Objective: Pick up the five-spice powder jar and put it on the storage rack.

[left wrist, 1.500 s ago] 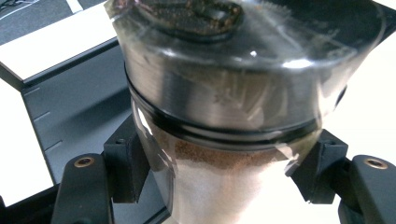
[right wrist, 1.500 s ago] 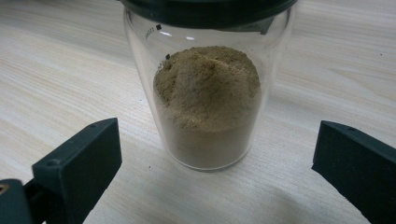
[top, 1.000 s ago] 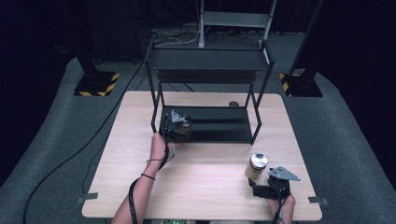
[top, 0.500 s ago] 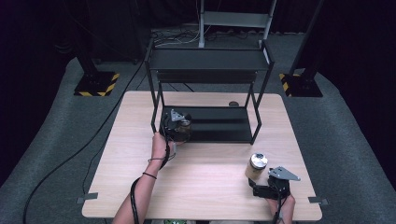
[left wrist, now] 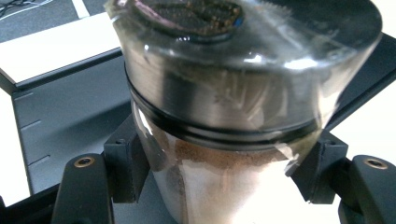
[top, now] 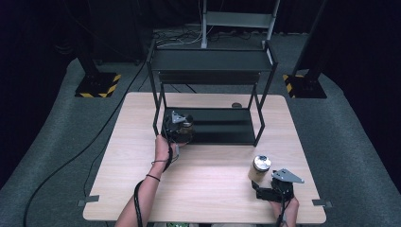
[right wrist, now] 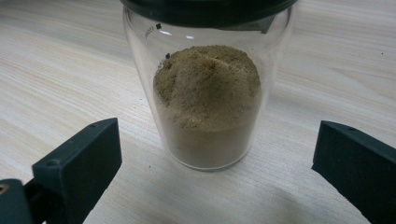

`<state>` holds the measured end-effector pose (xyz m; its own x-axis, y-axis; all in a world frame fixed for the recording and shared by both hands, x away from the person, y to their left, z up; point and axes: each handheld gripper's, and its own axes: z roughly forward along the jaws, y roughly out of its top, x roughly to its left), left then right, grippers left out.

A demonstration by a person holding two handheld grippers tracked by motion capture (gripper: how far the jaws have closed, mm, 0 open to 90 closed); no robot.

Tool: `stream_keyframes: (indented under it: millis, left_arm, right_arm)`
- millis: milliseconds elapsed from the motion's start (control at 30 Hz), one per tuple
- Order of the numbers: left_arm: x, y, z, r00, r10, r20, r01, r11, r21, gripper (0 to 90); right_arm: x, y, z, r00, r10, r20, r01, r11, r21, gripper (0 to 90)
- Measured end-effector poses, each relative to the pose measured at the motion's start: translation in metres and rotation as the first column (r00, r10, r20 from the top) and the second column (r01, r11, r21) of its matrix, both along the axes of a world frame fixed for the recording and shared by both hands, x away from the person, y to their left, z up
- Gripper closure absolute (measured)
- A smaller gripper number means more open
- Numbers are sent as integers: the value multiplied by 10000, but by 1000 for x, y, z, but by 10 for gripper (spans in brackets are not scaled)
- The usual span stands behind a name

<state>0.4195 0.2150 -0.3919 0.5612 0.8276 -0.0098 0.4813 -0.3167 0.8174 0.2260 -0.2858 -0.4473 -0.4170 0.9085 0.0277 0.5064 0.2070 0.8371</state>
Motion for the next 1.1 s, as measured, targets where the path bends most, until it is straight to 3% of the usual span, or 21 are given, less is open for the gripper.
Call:
stream_keyframes:
  millis: [200,500,1100]
  left_arm:
    - [-3,4,-12,9993,195,323,-179,9987,-486,312]
    - [-8,1,-23,9960,348,820,-313,9985,-442,312]
    - [-5,-3,-37,9952,417,889,-378,9983,-448,312]
  right_arm:
    - [0,0,0,10000,-10,15,10,10000,9,1]
    - [-1,0,0,10000,-17,27,17,10000,19,1]
    - [-1,-1,-1,10000,-20,54,20,10000,45,1]
